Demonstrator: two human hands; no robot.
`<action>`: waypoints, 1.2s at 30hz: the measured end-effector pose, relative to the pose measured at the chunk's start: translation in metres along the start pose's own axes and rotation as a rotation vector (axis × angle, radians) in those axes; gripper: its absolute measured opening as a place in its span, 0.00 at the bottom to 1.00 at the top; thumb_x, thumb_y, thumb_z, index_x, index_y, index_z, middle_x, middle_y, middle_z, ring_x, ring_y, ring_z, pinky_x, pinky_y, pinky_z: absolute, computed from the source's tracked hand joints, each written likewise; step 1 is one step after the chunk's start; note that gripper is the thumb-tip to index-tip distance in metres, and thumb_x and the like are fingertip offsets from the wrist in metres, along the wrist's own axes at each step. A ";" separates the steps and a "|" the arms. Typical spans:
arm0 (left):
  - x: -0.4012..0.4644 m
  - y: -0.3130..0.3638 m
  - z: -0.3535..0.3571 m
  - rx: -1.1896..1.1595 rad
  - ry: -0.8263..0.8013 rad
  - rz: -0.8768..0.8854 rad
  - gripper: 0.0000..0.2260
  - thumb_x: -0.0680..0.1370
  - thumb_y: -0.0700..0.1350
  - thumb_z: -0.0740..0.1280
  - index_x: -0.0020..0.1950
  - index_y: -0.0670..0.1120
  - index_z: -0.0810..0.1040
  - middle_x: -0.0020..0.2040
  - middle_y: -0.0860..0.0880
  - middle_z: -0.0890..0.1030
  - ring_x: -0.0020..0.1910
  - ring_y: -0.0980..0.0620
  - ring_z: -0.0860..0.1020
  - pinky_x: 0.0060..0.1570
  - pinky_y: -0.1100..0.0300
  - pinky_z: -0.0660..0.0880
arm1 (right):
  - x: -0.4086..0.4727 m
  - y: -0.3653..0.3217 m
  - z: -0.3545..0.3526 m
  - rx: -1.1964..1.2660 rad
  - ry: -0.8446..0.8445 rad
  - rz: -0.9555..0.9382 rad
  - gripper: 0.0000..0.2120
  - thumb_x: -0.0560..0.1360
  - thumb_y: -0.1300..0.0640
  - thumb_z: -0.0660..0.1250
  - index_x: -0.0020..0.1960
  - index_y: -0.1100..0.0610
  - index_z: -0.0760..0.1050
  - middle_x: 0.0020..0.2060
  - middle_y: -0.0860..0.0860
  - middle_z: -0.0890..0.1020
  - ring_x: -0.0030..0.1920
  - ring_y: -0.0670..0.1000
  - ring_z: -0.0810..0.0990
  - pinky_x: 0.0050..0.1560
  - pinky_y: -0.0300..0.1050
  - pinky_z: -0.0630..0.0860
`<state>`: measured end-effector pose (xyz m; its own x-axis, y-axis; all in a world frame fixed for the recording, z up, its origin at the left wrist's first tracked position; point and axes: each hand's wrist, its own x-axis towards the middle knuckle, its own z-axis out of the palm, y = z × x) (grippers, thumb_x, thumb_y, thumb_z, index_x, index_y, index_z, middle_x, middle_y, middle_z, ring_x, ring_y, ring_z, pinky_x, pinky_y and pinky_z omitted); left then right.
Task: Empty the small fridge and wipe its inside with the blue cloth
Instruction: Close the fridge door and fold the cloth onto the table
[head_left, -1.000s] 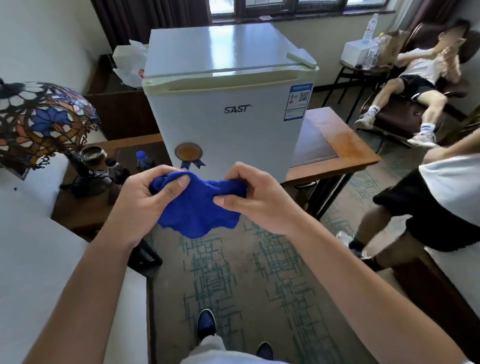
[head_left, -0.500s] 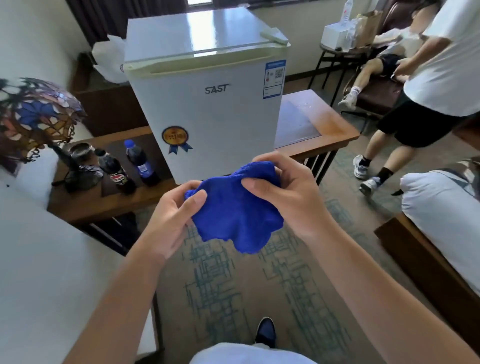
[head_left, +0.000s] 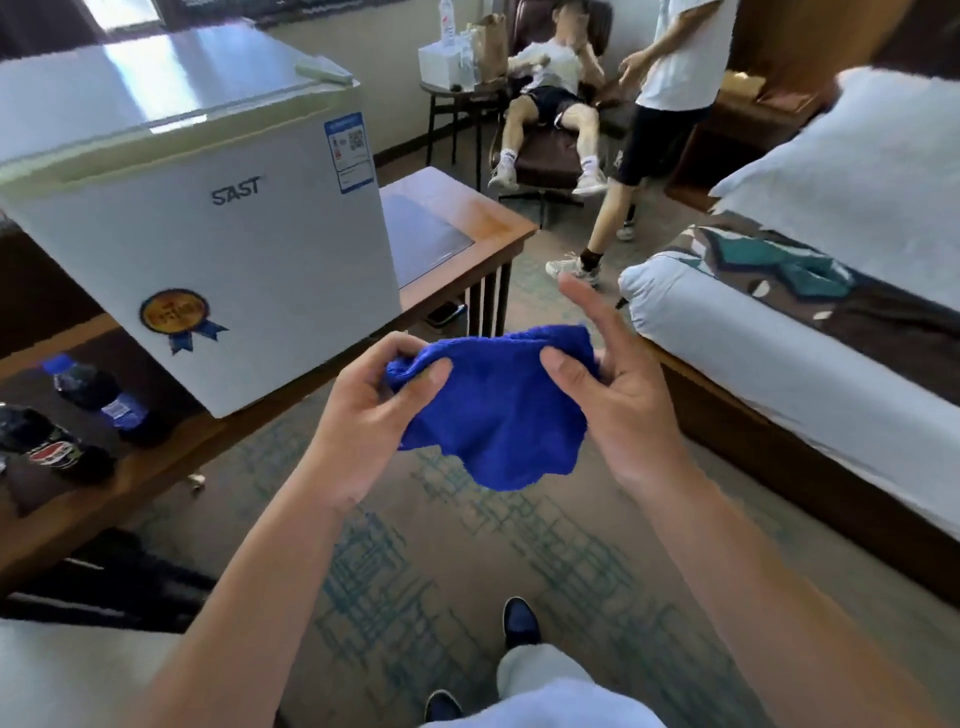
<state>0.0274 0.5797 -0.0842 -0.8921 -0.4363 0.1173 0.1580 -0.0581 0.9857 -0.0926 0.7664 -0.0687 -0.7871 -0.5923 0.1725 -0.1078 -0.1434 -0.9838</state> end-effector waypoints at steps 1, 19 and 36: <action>0.004 -0.001 0.007 0.003 -0.015 0.002 0.06 0.74 0.52 0.73 0.44 0.52 0.80 0.40 0.49 0.78 0.39 0.51 0.75 0.39 0.60 0.74 | -0.002 0.000 -0.008 -0.002 0.031 0.002 0.24 0.82 0.61 0.68 0.71 0.37 0.74 0.33 0.48 0.77 0.37 0.48 0.76 0.45 0.40 0.79; 0.133 -0.024 0.145 0.273 -0.058 0.158 0.14 0.83 0.33 0.64 0.56 0.50 0.84 0.53 0.54 0.85 0.55 0.55 0.81 0.57 0.60 0.73 | 0.096 0.014 -0.180 -0.018 0.083 -0.030 0.11 0.80 0.59 0.71 0.51 0.45 0.87 0.48 0.45 0.88 0.52 0.45 0.84 0.52 0.37 0.78; 0.281 -0.076 0.187 0.224 -0.118 0.102 0.15 0.83 0.31 0.62 0.56 0.46 0.85 0.54 0.54 0.87 0.58 0.55 0.82 0.57 0.64 0.74 | 0.225 0.056 -0.264 -0.138 0.102 -0.024 0.09 0.81 0.60 0.70 0.55 0.49 0.86 0.50 0.45 0.88 0.55 0.44 0.84 0.56 0.38 0.78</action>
<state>-0.3148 0.6294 -0.1039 -0.9218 -0.3209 0.2177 0.1638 0.1865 0.9687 -0.4355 0.8343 -0.0980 -0.8401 -0.5056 0.1966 -0.2036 -0.0422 -0.9782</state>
